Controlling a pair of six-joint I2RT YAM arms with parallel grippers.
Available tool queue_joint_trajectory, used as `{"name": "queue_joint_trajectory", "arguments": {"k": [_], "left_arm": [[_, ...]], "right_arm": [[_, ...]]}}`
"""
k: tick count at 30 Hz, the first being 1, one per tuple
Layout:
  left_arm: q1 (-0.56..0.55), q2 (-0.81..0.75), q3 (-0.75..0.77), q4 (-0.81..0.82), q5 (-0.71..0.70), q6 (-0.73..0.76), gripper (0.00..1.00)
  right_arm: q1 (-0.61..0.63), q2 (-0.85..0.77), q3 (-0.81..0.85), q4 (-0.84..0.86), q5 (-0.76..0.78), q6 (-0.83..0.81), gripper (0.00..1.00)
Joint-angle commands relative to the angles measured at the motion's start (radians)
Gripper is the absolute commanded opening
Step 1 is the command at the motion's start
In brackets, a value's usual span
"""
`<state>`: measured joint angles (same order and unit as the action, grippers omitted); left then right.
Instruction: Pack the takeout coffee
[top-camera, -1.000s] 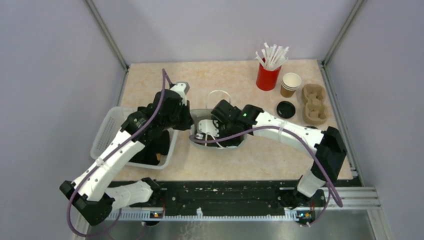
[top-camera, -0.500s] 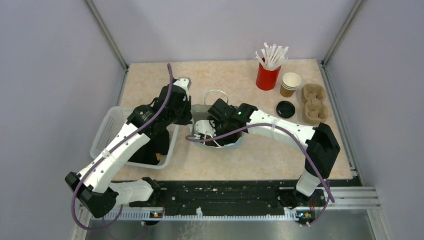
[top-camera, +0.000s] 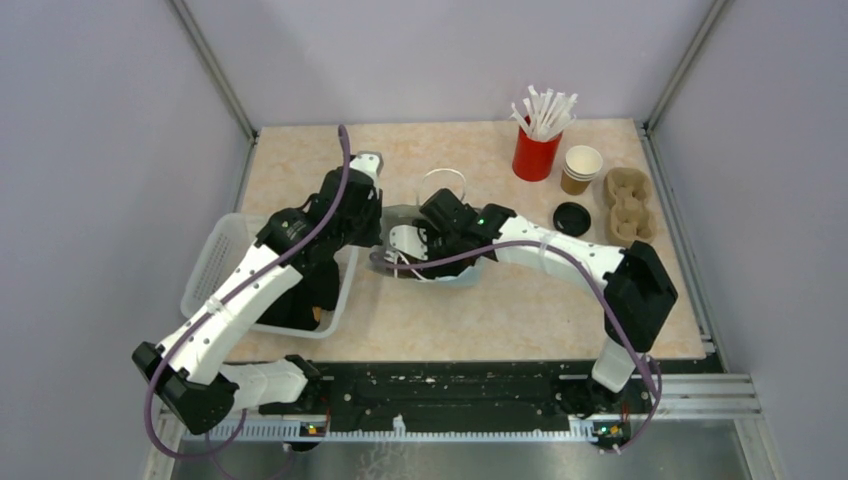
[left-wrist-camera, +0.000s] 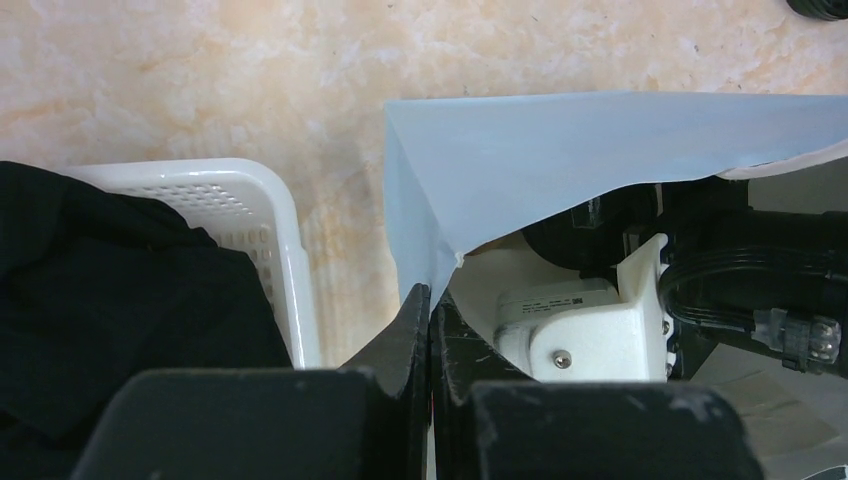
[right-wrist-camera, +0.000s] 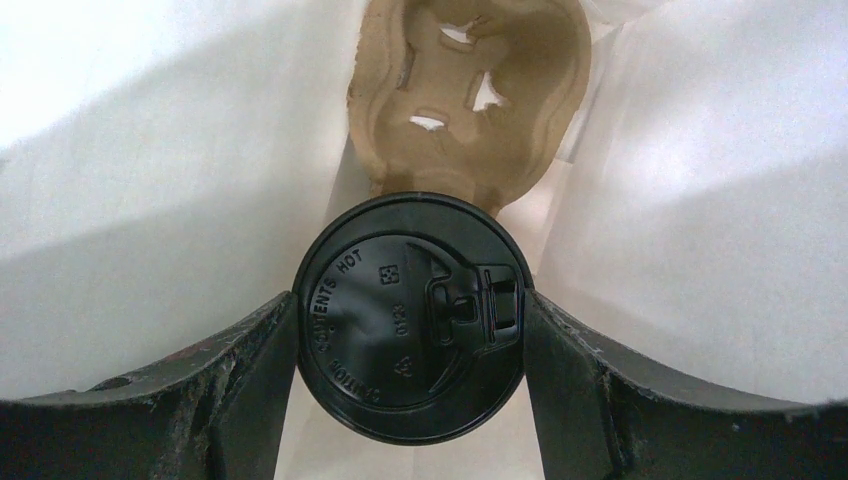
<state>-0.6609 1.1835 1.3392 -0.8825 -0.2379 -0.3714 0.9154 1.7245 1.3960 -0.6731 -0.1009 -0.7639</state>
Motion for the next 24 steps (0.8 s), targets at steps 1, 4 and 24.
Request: {"name": "queue_joint_trajectory", "arguments": {"k": [1,4,24], "left_arm": [[0.007,0.009,0.007,0.026,-0.009,0.017,0.02],[0.009,0.026,0.021,0.011,-0.01,0.011,0.01],[0.021,0.084,0.098,-0.088,0.052,-0.084,0.0]], "right_arm": [[-0.033,0.101,-0.006,-0.122,0.051,0.078,0.66],[-0.019,0.112,0.094,-0.156,0.077,0.116,0.74],[0.092,-0.01,0.328,-0.289,0.227,0.345,0.99]]}}
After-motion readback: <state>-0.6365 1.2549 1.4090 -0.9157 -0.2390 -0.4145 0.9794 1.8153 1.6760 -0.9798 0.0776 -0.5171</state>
